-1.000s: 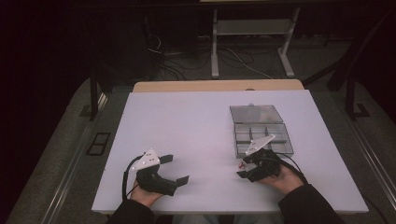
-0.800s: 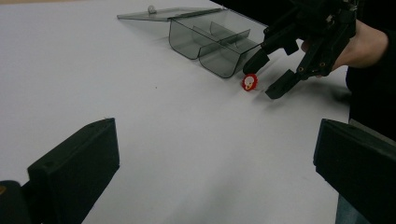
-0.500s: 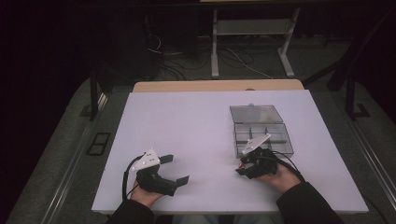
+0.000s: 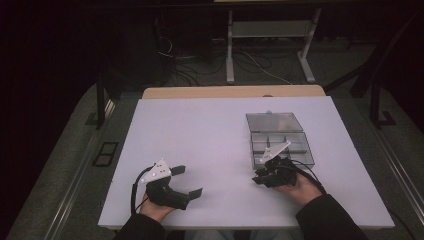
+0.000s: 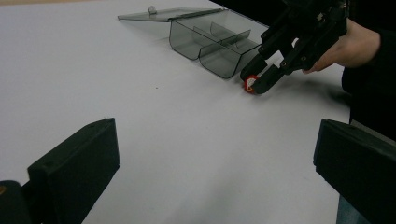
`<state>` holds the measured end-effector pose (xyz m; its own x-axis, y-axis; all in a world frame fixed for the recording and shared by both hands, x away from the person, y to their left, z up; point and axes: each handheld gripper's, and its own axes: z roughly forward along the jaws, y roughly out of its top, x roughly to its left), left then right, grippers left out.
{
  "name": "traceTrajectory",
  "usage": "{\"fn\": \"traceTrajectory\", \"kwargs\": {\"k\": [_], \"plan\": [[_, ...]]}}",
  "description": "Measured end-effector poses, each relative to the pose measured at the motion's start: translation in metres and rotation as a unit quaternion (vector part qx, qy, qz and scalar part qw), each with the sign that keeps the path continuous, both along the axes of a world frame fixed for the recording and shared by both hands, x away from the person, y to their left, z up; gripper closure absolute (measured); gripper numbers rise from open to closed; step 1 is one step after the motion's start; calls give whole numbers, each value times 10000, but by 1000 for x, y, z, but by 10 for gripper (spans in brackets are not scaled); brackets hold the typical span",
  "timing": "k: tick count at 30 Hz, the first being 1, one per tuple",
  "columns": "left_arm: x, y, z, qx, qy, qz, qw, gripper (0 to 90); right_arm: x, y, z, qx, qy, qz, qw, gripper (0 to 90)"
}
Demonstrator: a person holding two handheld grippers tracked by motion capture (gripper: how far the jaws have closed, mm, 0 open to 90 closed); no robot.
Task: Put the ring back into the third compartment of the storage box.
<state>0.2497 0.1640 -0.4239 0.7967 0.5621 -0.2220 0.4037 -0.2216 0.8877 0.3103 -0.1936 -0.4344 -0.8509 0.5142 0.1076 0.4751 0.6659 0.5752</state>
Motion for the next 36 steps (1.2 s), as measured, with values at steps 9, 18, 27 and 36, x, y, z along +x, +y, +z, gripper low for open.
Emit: {"fn": "traceTrajectory", "kwargs": {"k": [9, 18, 27, 36], "plan": [[0, 0, 0, 4, 1, -9, 10000, 0, 0, 1, 2, -23, 125, 40, 9999, 695], [0, 0, -1, -2, 14, -2, 10000, 0, -2, 3, 8, 29, 267, 118, 9996, 698], [0, 0, -1, -15, 33, 6, 10000, 0, -2, -3, 23, 255, 292, 139, 9992, 699], [1, 0, -1, -25, 40, 12, 10000, 0, -1, -10, 37, 403, 217, 147, 9988, 698]]}}
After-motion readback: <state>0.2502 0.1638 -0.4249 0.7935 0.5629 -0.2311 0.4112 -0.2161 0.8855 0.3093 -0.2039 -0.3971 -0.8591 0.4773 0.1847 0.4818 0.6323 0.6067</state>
